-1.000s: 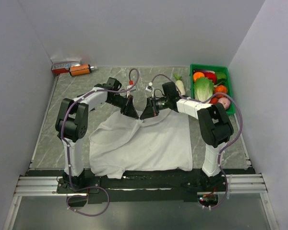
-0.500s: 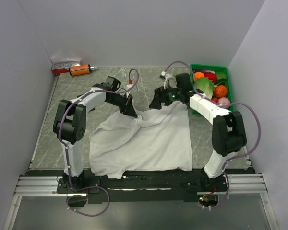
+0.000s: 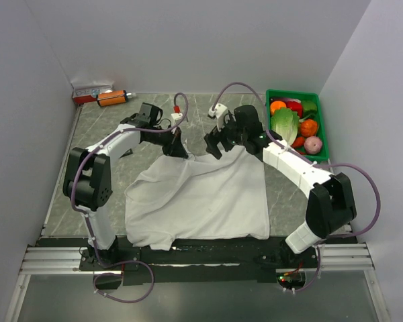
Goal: Remove the brooch from the garment
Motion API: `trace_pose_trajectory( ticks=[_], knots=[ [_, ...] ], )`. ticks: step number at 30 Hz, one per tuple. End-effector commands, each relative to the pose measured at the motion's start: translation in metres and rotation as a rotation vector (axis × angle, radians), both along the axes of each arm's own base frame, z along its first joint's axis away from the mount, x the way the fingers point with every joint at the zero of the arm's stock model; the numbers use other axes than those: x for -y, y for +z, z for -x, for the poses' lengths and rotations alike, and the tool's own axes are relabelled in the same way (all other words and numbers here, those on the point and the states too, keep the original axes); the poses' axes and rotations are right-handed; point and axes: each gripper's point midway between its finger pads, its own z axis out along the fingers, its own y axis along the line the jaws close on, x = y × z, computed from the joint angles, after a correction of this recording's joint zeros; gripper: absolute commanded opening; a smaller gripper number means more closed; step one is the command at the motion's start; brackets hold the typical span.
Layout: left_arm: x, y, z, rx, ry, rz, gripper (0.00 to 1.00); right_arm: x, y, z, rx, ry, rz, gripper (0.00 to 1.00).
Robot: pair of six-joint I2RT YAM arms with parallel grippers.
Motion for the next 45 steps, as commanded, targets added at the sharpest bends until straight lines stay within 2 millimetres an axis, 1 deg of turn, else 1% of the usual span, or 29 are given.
trace_pose_trajectory(
  ticks=[1, 2, 3, 4, 5, 7, 9, 10, 14, 15, 16, 17, 18, 19, 20, 21, 22, 24, 25, 27, 29, 34, 35, 36, 38, 41, 43, 44, 45],
  knots=[
    [-0.001, 0.028, -0.019, 0.104, 0.03, 0.03, 0.01, -0.026, -0.002, 0.033, -0.042, 0.299, -0.019, 0.99],
    [-0.002, 0.027, -0.018, 0.098, 0.025, 0.023, 0.01, -0.033, -0.005, 0.034, -0.048, 0.346, -0.027, 0.98],
    [-0.002, 0.024, -0.018, 0.088, 0.022, 0.015, 0.01, -0.037, -0.008, 0.037, -0.064, 0.378, -0.03, 0.95],
    [-0.002, 0.028, -0.019, 0.098, 0.017, 0.012, 0.01, -0.04, -0.013, 0.039, -0.075, 0.401, -0.028, 0.94],
    [-0.004, 0.026, -0.017, 0.091, 0.01, 0.0, 0.01, -0.045, -0.022, 0.041, -0.093, 0.431, -0.024, 0.93],
    [-0.008, 0.027, -0.018, 0.091, 0.009, -0.004, 0.01, -0.049, -0.03, 0.041, -0.101, 0.438, -0.026, 0.93],
    [-0.012, 0.028, -0.015, 0.086, -0.003, -0.015, 0.01, -0.057, -0.039, 0.042, -0.094, 0.451, -0.038, 0.94],
    [-0.014, 0.028, -0.013, 0.081, -0.006, -0.021, 0.01, -0.062, -0.046, 0.044, -0.108, 0.465, -0.04, 0.94],
    [-0.02, 0.027, -0.012, 0.087, -0.019, -0.039, 0.01, -0.076, -0.06, 0.046, -0.135, 0.495, -0.033, 0.93],
    [-0.022, 0.028, -0.01, 0.081, -0.023, -0.049, 0.01, -0.079, -0.06, 0.043, -0.126, 0.491, -0.042, 0.87],
    [-0.023, 0.028, -0.011, 0.087, -0.025, -0.057, 0.01, -0.08, -0.065, 0.041, -0.143, 0.48, -0.039, 0.83],
    [-0.026, 0.027, -0.012, 0.103, -0.038, -0.069, 0.01, -0.082, -0.063, 0.036, -0.142, 0.464, -0.039, 0.77],
    [-0.028, 0.029, -0.016, 0.128, -0.038, -0.087, 0.01, -0.082, -0.065, 0.035, -0.151, 0.452, -0.029, 0.63],
    [-0.03, 0.028, -0.013, 0.123, -0.043, -0.103, 0.01, -0.08, -0.068, 0.029, -0.151, 0.43, -0.013, 0.55],
    [-0.032, 0.028, -0.016, 0.152, -0.058, -0.117, 0.01, -0.08, -0.067, 0.026, -0.143, 0.422, -0.009, 0.48],
    [-0.033, 0.032, -0.019, 0.179, -0.063, -0.125, 0.01, -0.079, -0.068, 0.025, -0.139, 0.417, -0.002, 0.33],
    [-0.036, 0.03, -0.019, 0.177, -0.068, -0.147, 0.01, -0.076, -0.069, 0.023, -0.137, 0.407, 0.009, 0.27],
    [-0.037, 0.035, -0.022, 0.235, -0.103, -0.166, 0.01, -0.074, -0.069, 0.022, -0.13, 0.405, 0.015, 0.16],
    [-0.039, 0.033, -0.024, 0.251, -0.11, -0.191, 0.01, -0.073, -0.066, 0.023, -0.128, 0.405, 0.013, 0.13],
    [-0.042, 0.034, -0.024, 0.293, -0.151, -0.216, 0.01, -0.07, -0.065, 0.023, -0.13, 0.396, 0.005, 0.1],
    [-0.046, 0.028, -0.024, 0.327, -0.19, -0.254, 0.01, -0.069, -0.061, 0.024, -0.137, 0.377, -0.01, 0.1],
    [-0.046, 0.014, -0.007, 0.36, -0.287, -0.327, 0.01, -0.063, -0.055, 0.025, -0.155, 0.335, -0.044, 0.08],
    [-0.049, 0.014, -0.007, 0.387, -0.302, -0.354, 0.01, -0.062, -0.057, 0.026, -0.161, 0.332, -0.043, 0.07],
    [-0.046, 0.01, -0.003, 0.4, -0.32, -0.366, 0.01, -0.061, -0.056, 0.027, -0.157, 0.334, -0.042, 0.07],
    [-0.044, 0.01, 0.0, 0.436, -0.349, -0.384, 0.01, -0.06, -0.056, 0.029, -0.157, 0.334, -0.042, 0.07],
    [-0.044, 0.009, -0.003, 0.447, -0.347, -0.405, 0.01, -0.057, -0.059, 0.029, -0.161, 0.329, -0.033, 0.07],
    [-0.043, 0.014, -0.004, 0.431, -0.339, -0.404, 0.01, -0.055, -0.06, 0.027, -0.16, 0.313, -0.025, 0.11],
    [-0.043, 0.011, -0.004, 0.405, -0.338, -0.405, 0.01, -0.055, -0.06, 0.026, -0.158, 0.305, -0.024, 0.17],
    [-0.041, 0.018, -0.007, 0.402, -0.335, -0.399, 0.01, -0.054, -0.06, 0.025, -0.159, 0.293, -0.022, 0.31]
  ],
)
